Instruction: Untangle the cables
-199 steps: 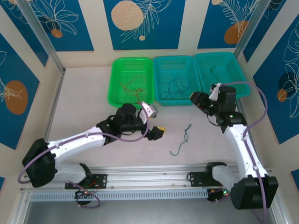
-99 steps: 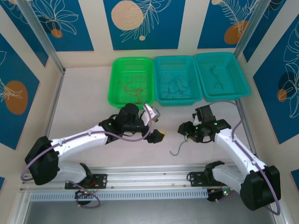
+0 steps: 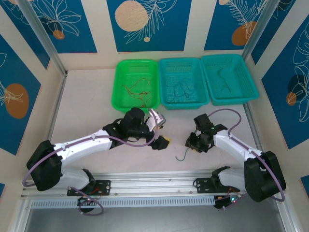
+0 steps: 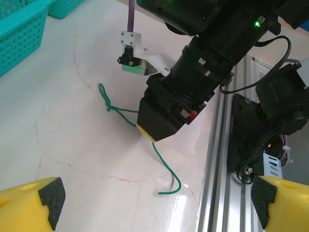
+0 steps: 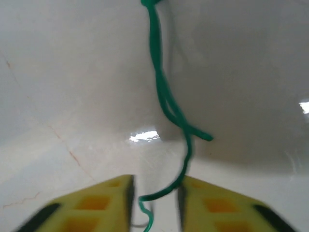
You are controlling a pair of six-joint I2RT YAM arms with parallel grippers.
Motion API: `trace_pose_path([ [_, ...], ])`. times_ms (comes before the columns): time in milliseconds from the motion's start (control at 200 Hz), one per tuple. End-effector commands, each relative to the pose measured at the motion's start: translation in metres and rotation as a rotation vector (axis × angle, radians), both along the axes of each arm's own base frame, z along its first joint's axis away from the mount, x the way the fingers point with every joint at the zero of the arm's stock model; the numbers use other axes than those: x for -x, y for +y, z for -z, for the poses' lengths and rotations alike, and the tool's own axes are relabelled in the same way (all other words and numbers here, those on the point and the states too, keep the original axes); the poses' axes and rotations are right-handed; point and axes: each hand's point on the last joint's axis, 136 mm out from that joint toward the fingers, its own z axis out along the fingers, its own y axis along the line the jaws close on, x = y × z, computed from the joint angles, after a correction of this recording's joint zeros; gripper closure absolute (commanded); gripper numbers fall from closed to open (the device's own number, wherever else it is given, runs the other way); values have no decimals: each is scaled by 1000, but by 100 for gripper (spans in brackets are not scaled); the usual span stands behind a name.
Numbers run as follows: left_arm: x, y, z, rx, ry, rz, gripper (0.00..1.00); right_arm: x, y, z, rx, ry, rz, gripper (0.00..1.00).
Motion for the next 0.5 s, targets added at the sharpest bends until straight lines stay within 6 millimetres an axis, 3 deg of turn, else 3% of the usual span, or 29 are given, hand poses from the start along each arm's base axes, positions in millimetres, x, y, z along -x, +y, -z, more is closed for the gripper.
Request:
trace_pose_path([
  [0, 5, -7, -12, 24, -16, 36, 0, -3, -7, 4, 37, -23, 32, 84],
  [195, 17, -9, -15, 46, 0, 104, 0, -10, -13, -8, 59, -88, 53, 98],
  [495, 44, -14, -30, 124, 0, 262, 0, -42, -8, -83, 0, -387, 41, 100],
])
